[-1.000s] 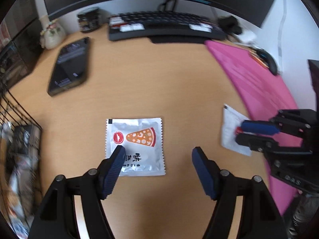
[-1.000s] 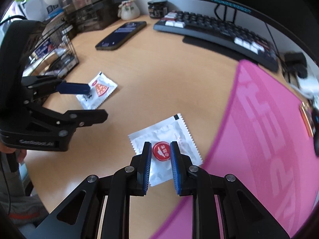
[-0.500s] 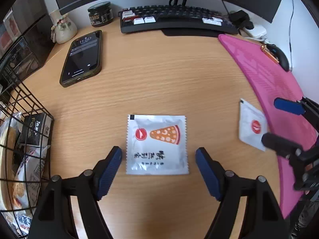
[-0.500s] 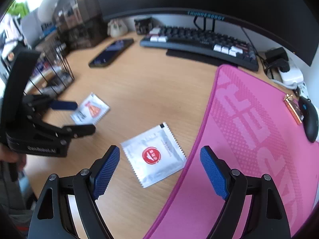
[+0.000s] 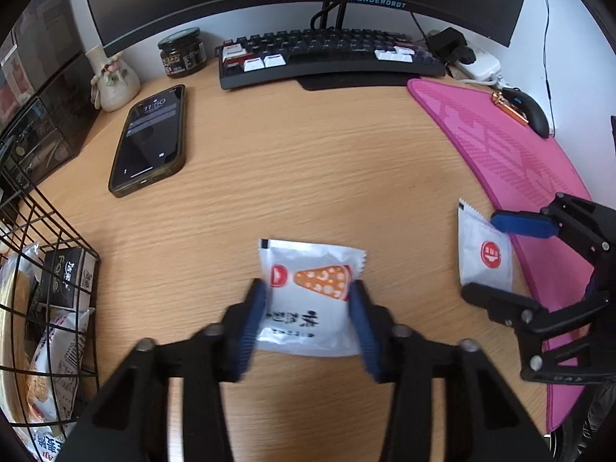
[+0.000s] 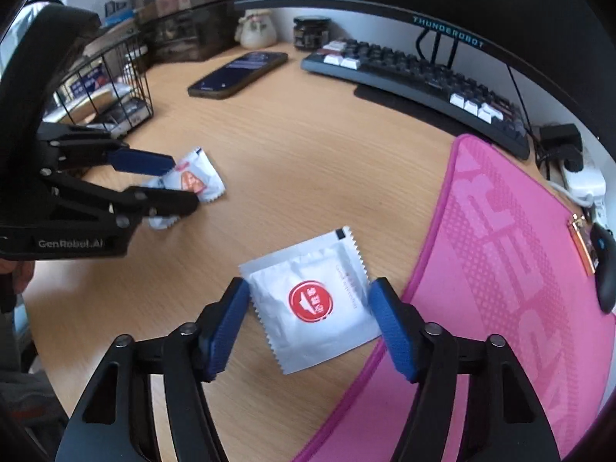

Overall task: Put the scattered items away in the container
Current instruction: 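Grasp the pizza-print sachet with the left tool while the right tool grasps the red-logo sachet, then carry both sachets over the wire basket and open both tools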

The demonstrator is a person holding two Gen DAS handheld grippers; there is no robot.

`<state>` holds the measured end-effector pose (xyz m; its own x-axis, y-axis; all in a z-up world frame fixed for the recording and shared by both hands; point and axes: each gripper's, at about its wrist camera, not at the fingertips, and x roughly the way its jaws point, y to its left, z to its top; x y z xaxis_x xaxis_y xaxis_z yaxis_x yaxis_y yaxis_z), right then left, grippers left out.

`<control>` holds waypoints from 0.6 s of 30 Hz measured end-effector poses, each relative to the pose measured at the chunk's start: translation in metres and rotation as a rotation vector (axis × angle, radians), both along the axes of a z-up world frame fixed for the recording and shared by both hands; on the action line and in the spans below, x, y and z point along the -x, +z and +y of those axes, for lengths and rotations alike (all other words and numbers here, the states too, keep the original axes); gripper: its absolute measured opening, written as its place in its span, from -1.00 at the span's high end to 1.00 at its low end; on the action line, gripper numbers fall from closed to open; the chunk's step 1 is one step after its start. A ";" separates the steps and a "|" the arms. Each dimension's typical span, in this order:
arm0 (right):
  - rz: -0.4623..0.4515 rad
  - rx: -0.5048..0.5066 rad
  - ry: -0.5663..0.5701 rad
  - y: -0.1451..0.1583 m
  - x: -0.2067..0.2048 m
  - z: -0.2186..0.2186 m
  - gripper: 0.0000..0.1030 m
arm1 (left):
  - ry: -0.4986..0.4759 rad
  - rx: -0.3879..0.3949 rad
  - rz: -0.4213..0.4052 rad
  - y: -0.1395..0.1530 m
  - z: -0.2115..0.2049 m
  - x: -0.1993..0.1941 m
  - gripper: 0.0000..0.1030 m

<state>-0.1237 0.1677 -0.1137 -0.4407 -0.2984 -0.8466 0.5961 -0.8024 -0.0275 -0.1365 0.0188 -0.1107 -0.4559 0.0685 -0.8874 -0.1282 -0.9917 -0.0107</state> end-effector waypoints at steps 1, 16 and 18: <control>-0.002 0.003 0.008 0.000 -0.001 -0.001 -0.07 | 0.000 -0.001 0.000 0.000 0.000 0.000 0.12; 0.028 0.057 0.026 0.032 -0.016 -0.003 0.74 | -0.014 -0.066 0.065 0.044 -0.002 -0.016 0.19; 0.051 0.084 0.047 0.053 -0.021 -0.008 0.74 | -0.020 -0.075 0.103 0.064 -0.003 -0.023 0.19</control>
